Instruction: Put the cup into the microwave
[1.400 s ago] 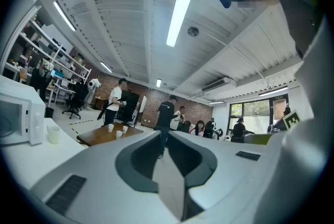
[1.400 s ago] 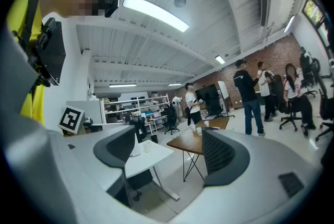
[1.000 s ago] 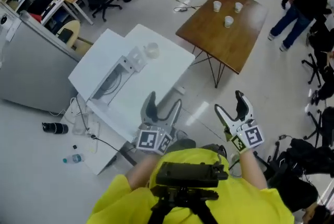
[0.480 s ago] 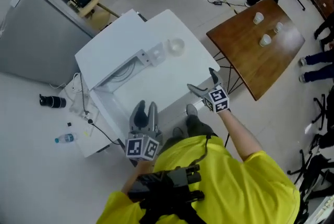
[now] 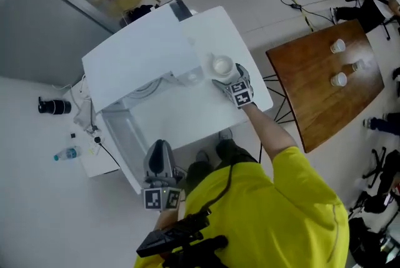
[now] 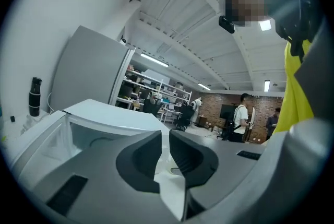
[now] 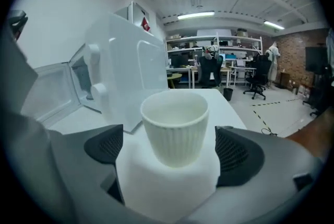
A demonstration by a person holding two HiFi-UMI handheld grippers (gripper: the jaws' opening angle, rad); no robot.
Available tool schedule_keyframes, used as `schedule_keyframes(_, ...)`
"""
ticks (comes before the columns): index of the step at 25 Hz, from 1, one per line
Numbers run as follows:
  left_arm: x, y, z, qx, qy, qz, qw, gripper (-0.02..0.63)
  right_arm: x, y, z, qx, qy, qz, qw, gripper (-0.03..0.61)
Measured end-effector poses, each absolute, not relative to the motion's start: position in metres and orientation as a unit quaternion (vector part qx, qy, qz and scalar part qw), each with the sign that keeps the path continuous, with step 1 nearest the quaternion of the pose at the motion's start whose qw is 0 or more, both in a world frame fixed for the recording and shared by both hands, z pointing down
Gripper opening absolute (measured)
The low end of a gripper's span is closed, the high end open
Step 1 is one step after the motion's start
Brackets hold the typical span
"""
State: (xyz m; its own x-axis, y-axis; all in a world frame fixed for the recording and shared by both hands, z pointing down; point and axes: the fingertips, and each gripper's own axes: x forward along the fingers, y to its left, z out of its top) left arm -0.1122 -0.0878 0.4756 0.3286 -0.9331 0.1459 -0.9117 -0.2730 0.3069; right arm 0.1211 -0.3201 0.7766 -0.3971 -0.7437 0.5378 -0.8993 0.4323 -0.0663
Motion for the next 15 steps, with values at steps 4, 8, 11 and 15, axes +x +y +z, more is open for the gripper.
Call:
schedule_keyframes(4,-0.098,-0.105,0.506,0.785,-0.592,-0.004,0.181,0.042,0.109,-0.356,0.788,0.502,-0.821,0.174,0.208,0.532)
schedule_keyframes(8,-0.086,-0.117,0.524,0.783,-0.592,0.013,0.189,0.043,0.106,-0.364,0.792,0.504,-0.820,0.169,0.213,0.476)
schedule_keyframes(11,-0.091,-0.117,0.524,0.779,-0.599,0.017,0.184,0.043,0.112,-0.355,0.787,0.502,-0.817,0.165,0.230,0.477)
schedule_keyframes(15,-0.111,-0.106,0.519,0.772,-0.609,0.015,0.179,0.042,0.114,-0.293,0.754,0.477,-0.832,0.156,0.236,0.477)
